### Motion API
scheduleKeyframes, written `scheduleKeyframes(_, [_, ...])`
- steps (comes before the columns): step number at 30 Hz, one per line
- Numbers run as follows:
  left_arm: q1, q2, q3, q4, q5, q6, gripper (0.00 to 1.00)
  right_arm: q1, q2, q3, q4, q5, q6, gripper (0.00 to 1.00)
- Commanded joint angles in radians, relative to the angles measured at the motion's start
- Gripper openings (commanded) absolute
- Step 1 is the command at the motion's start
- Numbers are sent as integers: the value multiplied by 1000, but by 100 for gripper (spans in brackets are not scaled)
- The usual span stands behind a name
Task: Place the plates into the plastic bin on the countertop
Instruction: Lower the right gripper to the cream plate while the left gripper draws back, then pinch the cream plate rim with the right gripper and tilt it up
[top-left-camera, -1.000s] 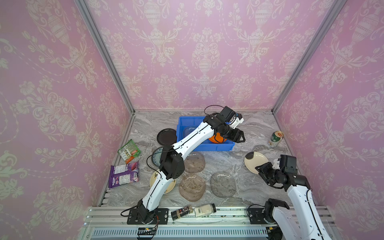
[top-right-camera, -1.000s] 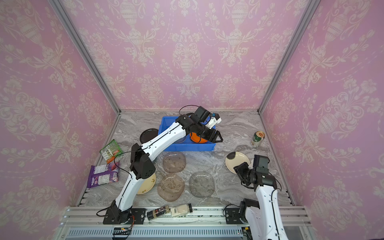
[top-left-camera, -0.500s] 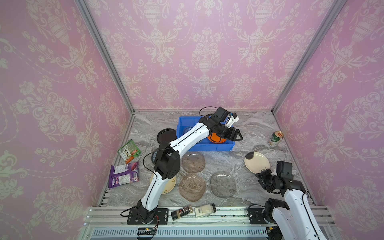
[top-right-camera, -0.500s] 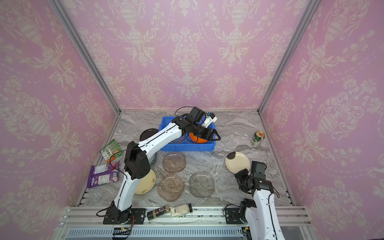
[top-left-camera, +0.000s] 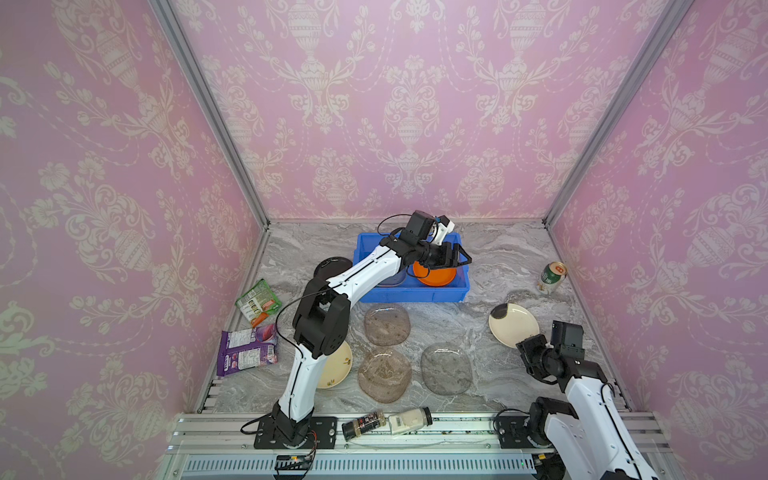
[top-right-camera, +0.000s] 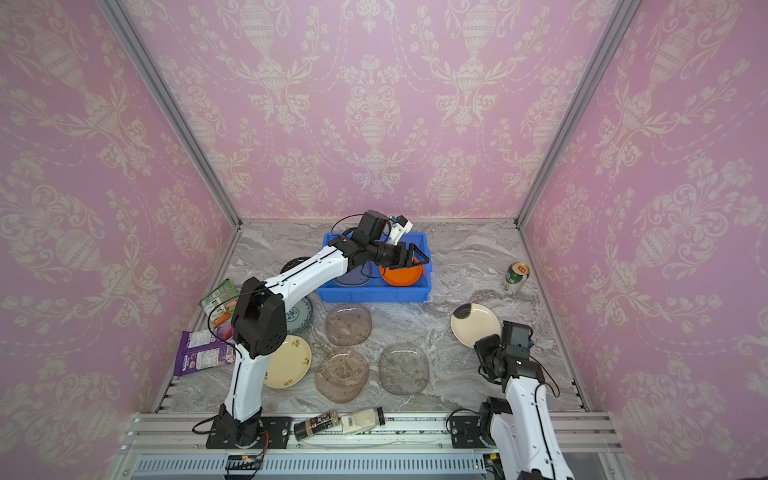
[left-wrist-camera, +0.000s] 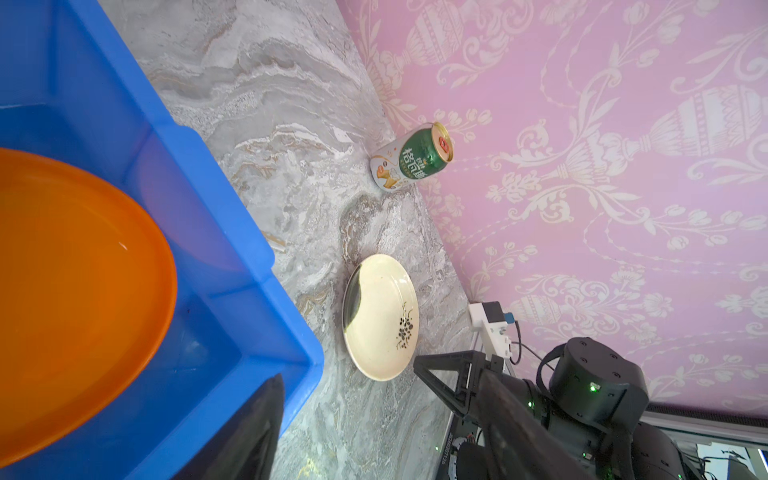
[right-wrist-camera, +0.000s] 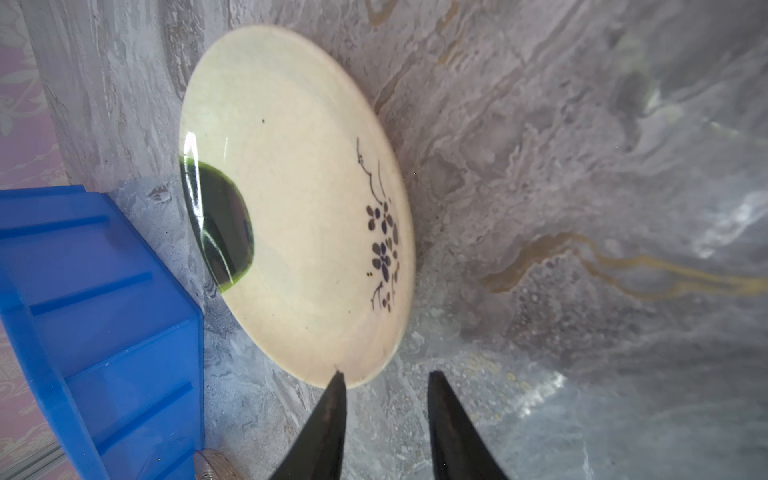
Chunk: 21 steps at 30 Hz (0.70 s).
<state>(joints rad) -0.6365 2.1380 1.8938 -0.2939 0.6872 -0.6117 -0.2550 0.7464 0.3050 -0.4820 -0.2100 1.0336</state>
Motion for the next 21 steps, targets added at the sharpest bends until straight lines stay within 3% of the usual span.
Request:
scheduleKeyframes(1, [3, -49, -13, 49, 26, -30, 75, -1, 19, -30, 61, 35, 34, 32])
scheduleKeyframes(21, [11, -40, -29, 54, 1, -27, 76, -1, 82, -92, 193, 123, 59, 25])
